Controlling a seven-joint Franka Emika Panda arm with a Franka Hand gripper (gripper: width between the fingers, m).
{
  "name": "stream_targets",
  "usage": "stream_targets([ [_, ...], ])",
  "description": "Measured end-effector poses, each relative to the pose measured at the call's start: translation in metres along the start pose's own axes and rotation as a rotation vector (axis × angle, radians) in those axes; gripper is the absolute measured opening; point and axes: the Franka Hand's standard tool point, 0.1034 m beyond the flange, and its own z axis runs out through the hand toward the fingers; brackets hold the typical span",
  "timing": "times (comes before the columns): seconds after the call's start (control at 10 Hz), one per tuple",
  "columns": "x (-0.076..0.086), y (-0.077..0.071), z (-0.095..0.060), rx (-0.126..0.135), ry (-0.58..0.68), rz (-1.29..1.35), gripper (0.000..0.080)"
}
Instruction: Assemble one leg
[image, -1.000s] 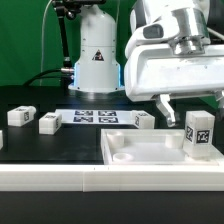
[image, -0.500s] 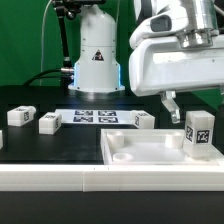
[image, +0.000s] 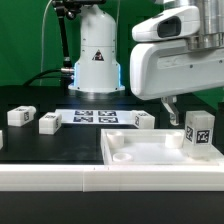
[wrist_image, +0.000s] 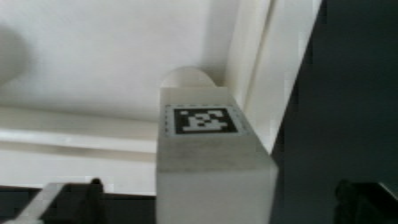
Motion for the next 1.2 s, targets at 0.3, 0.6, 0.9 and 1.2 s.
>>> stream_targets([
  [0.3,0.003,0.001,0.000,-0.003,0.013,0.040,0.0648],
  [0.6,0.004,0.004,0.003,-0.011,0.045,0.021,0.0534],
  [0.9,0.004,0.004,0.003,-0.011,0.045,0.022,0.0292],
  [1.2,0.004,0.004,0.003,-0.010,0.046,0.036,0.0292],
])
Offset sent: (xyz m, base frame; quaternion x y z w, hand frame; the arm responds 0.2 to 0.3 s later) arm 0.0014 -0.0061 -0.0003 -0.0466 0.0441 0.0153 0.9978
